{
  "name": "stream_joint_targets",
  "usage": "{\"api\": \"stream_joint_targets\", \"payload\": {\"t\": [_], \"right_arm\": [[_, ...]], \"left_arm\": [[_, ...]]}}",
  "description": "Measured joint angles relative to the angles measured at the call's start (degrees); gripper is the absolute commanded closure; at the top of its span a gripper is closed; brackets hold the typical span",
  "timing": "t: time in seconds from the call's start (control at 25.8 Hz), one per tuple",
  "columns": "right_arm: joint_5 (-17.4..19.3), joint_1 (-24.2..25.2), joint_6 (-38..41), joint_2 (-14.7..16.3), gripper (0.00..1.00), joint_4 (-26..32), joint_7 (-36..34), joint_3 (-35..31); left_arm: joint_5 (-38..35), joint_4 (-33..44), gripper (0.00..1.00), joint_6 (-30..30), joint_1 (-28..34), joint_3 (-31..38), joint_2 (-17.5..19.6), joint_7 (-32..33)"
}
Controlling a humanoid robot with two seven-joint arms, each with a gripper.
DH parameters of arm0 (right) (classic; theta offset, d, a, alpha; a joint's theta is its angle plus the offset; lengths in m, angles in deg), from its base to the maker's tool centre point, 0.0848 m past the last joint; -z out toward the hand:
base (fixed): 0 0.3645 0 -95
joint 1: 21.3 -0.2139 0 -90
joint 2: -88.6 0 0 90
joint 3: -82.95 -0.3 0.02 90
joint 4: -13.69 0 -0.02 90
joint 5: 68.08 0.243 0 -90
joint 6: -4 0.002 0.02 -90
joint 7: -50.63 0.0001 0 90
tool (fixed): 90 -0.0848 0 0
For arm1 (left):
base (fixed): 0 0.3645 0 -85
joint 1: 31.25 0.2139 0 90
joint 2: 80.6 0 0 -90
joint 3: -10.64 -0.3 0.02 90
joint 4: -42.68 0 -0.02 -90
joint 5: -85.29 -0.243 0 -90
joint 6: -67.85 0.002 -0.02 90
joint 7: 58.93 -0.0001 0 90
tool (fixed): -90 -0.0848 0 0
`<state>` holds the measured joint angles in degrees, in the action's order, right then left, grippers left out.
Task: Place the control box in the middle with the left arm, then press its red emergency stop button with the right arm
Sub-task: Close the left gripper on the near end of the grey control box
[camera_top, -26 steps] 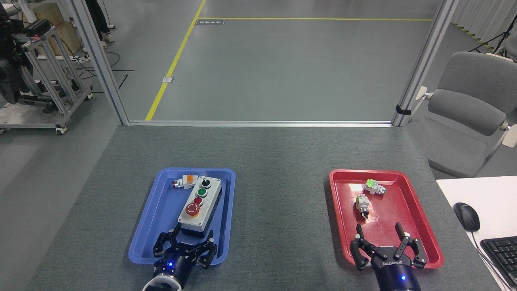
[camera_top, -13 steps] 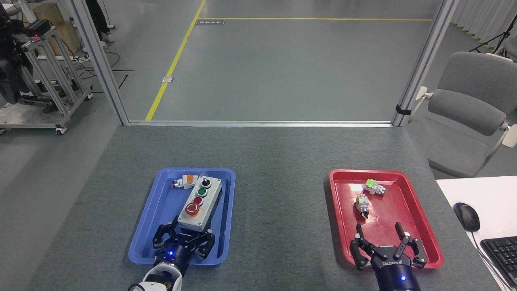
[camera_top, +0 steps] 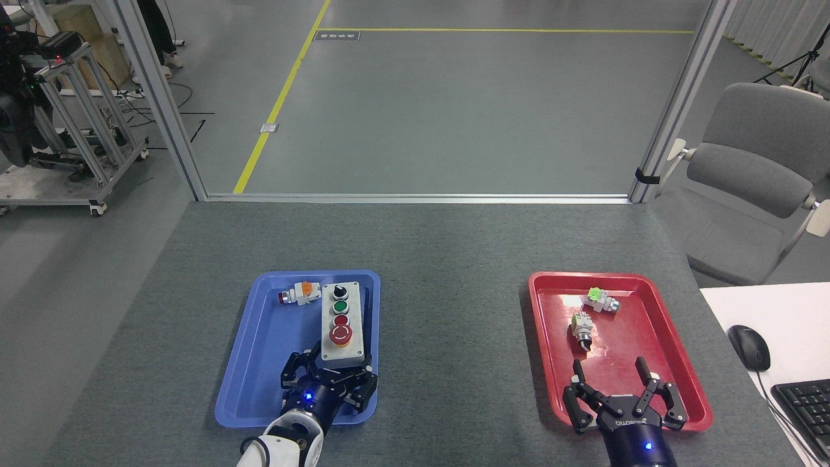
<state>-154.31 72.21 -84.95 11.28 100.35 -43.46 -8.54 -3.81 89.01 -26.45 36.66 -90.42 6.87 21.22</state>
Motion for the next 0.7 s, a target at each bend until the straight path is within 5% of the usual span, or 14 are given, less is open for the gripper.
{"api": "stream_joint_targets", "payload": {"t": [0.31,0.46,0.54,0.62,0.66,0.7], "right_arm": [[0.0,-0.08,0.0,0.88,0.01,-0.15,0.32,0.29],[0.0,-0.07,0.0,1.13,0.01,-0.14,0.34,0.79],[0.0,-0.05,0.0,1.25,0.01,-0.11,0.48,0.94],[0.0,-0.05,0.0,1.41,0.01,-0.1,0.54,1.17],[0.0,-0.06,0.0,1.5,0.01,-0.09,0.54,1.3],[0.0,-0.08,0.02,1.58,0.01,-0.09,0.38,1.41]], "left_arm": [[0.02,-5.75,0.1,0.91,-3.15,-0.11,-0.92,-0.33],[0.05,-8.0,0.37,2.75,-4.52,-0.1,-0.97,0.01],[0.02,-8.47,0.55,3.33,-5.06,-0.09,-0.95,0.23],[0.01,-8.64,0.9,3.39,-5.43,-0.09,-0.93,0.57],[0.08,-8.64,1.0,3.38,-5.6,-0.09,-0.89,0.89],[0.22,-8.56,1.0,3.22,-5.7,-0.05,-0.78,1.19]]}}
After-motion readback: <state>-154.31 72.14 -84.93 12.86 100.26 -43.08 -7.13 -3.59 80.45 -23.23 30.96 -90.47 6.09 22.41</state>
